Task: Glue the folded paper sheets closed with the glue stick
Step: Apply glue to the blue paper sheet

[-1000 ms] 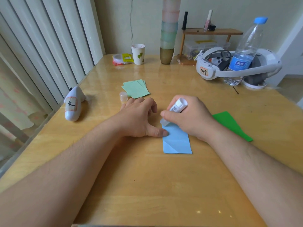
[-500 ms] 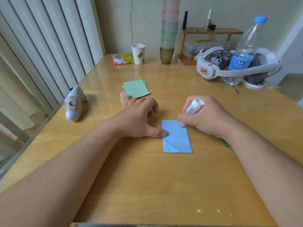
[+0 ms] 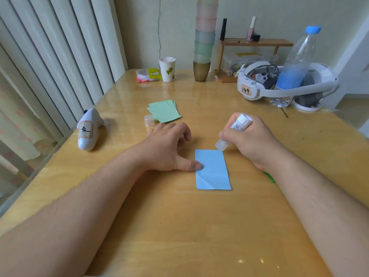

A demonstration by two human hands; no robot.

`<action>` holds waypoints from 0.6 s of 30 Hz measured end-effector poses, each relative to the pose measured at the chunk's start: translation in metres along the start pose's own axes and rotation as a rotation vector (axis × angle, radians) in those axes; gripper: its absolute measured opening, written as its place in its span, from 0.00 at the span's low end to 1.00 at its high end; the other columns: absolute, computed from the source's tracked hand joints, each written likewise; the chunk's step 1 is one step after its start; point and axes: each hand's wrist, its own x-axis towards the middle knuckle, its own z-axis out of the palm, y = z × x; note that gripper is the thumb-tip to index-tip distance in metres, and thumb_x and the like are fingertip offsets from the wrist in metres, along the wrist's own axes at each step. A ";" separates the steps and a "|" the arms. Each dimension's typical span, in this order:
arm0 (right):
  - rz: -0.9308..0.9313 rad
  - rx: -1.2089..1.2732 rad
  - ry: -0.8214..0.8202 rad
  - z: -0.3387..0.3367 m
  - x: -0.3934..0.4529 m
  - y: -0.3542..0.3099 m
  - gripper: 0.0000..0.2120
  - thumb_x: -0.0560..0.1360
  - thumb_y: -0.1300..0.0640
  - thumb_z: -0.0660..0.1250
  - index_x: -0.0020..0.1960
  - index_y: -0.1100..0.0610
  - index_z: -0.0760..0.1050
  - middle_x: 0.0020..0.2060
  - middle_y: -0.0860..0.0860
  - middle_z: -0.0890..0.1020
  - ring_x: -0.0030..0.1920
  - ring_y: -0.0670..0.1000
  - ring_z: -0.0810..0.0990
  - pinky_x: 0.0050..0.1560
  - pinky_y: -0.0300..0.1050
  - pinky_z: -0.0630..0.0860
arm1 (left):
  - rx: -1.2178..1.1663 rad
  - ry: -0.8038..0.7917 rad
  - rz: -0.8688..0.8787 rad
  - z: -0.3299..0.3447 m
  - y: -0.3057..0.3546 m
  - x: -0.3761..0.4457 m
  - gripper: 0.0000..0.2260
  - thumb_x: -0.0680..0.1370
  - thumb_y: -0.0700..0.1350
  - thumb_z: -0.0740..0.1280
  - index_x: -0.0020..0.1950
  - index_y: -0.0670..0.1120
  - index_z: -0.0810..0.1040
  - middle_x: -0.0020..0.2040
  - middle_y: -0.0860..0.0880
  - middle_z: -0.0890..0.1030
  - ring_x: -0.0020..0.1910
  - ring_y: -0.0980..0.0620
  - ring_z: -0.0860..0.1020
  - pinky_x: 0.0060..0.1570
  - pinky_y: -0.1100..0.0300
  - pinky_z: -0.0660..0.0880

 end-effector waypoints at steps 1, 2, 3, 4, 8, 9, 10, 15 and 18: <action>-0.025 0.004 -0.008 0.004 -0.001 -0.001 0.10 0.73 0.61 0.75 0.40 0.61 0.75 0.31 0.50 0.75 0.35 0.49 0.72 0.40 0.47 0.68 | 0.003 -0.006 -0.005 0.000 0.000 0.000 0.33 0.59 0.78 0.69 0.55 0.62 0.68 0.53 0.61 0.72 0.58 0.52 0.67 0.64 0.50 0.68; -0.051 -0.004 -0.025 0.009 -0.002 -0.001 0.10 0.73 0.58 0.76 0.40 0.60 0.75 0.31 0.50 0.77 0.35 0.48 0.73 0.40 0.48 0.70 | 0.008 -0.010 -0.009 0.000 0.001 0.000 0.33 0.59 0.78 0.69 0.55 0.62 0.68 0.54 0.61 0.72 0.58 0.52 0.67 0.64 0.50 0.68; -0.075 -0.029 -0.045 0.014 -0.004 -0.001 0.12 0.73 0.54 0.77 0.40 0.58 0.76 0.31 0.50 0.78 0.35 0.48 0.75 0.40 0.48 0.71 | 0.014 -0.010 -0.013 0.001 0.001 0.000 0.33 0.59 0.78 0.68 0.55 0.62 0.67 0.54 0.61 0.72 0.58 0.52 0.67 0.64 0.50 0.68; -0.094 -0.063 -0.065 0.019 -0.005 -0.002 0.14 0.72 0.49 0.77 0.41 0.57 0.77 0.32 0.51 0.80 0.36 0.47 0.76 0.40 0.50 0.73 | 0.019 -0.007 -0.015 0.001 0.002 0.000 0.33 0.58 0.79 0.67 0.55 0.62 0.67 0.53 0.61 0.72 0.57 0.52 0.67 0.64 0.50 0.68; -0.132 -0.147 -0.081 0.029 -0.005 -0.002 0.15 0.71 0.44 0.77 0.41 0.54 0.77 0.34 0.51 0.82 0.36 0.47 0.77 0.42 0.54 0.78 | 0.037 0.001 -0.016 0.002 0.003 0.000 0.35 0.58 0.79 0.67 0.55 0.61 0.66 0.54 0.61 0.72 0.57 0.52 0.67 0.63 0.50 0.68; -0.135 -0.154 -0.072 0.030 -0.005 -0.002 0.14 0.72 0.46 0.77 0.40 0.53 0.78 0.33 0.49 0.82 0.36 0.46 0.78 0.41 0.53 0.77 | 0.039 0.002 -0.015 0.002 0.003 0.001 0.35 0.58 0.79 0.67 0.55 0.61 0.66 0.54 0.61 0.72 0.57 0.51 0.67 0.63 0.49 0.68; -0.137 -0.160 -0.065 0.030 -0.005 -0.001 0.12 0.72 0.47 0.78 0.39 0.52 0.78 0.33 0.47 0.82 0.36 0.46 0.78 0.41 0.51 0.77 | 0.039 0.004 -0.014 0.002 0.003 0.001 0.35 0.57 0.80 0.67 0.55 0.61 0.67 0.54 0.61 0.72 0.57 0.51 0.67 0.63 0.49 0.68; -0.136 -0.184 -0.091 0.030 -0.004 0.001 0.11 0.71 0.49 0.80 0.39 0.51 0.79 0.30 0.44 0.80 0.33 0.44 0.75 0.37 0.45 0.73 | 0.041 0.006 -0.016 0.002 0.004 0.001 0.34 0.59 0.78 0.70 0.55 0.61 0.68 0.54 0.59 0.72 0.58 0.51 0.67 0.64 0.50 0.68; -0.128 -0.194 -0.119 0.029 -0.005 0.000 0.11 0.70 0.50 0.80 0.39 0.52 0.79 0.30 0.46 0.80 0.33 0.44 0.75 0.37 0.44 0.72 | 0.038 0.010 -0.011 0.002 0.003 0.000 0.34 0.58 0.79 0.68 0.55 0.61 0.68 0.54 0.60 0.72 0.57 0.51 0.67 0.64 0.50 0.68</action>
